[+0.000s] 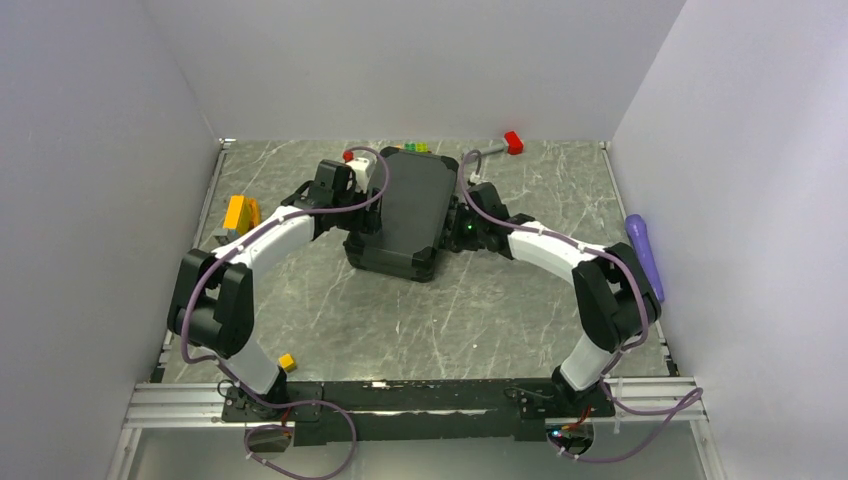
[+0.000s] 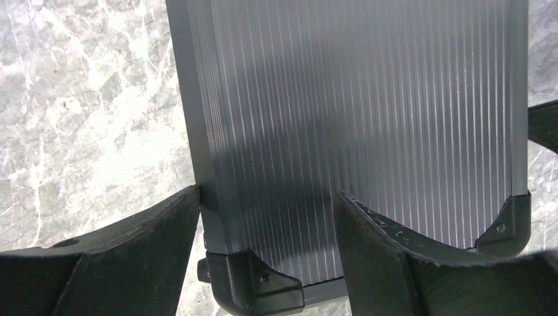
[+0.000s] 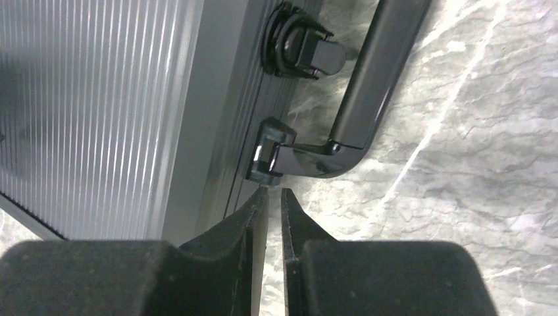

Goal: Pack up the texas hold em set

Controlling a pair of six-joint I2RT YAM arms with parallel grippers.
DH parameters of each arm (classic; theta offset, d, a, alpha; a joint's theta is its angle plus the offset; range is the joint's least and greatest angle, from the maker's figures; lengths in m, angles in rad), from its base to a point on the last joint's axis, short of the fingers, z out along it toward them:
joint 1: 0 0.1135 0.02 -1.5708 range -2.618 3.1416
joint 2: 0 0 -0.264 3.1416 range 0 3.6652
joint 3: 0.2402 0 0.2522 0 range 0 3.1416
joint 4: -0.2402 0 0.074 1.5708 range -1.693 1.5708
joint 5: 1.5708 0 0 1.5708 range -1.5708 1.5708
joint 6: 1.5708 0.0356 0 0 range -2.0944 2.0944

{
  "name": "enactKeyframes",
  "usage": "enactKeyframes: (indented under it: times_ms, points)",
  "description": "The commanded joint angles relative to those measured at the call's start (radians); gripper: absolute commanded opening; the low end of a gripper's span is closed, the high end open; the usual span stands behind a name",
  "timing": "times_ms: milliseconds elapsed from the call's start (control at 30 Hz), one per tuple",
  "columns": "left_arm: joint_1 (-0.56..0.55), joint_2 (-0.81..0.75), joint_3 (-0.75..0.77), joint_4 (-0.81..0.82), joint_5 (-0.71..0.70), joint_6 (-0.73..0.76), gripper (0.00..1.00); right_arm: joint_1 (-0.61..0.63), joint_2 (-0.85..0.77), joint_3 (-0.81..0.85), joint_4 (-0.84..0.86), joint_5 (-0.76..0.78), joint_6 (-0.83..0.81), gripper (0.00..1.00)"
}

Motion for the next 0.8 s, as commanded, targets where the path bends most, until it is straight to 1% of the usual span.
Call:
enactKeyframes:
  times_ms: [0, 133, 267, 467, 767]
  points:
    - [-0.024, -0.061, 0.008, 0.036, 0.047, 0.013, 0.78, -0.05, 0.02, 0.049, -0.029, -0.053, -0.049, 0.16]
    - [-0.024, -0.062, 0.011, 0.035, 0.044, 0.012, 0.77, -0.103, 0.016, 0.047, 0.007, -0.095, -0.051, 0.16]
    - [-0.024, -0.056, 0.015, 0.033, 0.049, 0.008, 0.77, -0.119, 0.05, 0.069, 0.037, -0.147, -0.065, 0.15]
    - [-0.024, -0.057, 0.015, 0.032, 0.044, 0.01, 0.77, -0.126, 0.135, 0.132, 0.036, -0.157, -0.084, 0.11]
    - [-0.024, -0.054, 0.019, 0.029, 0.044, 0.012, 0.76, -0.155, 0.196, 0.192, 0.045, -0.144, -0.089, 0.06]
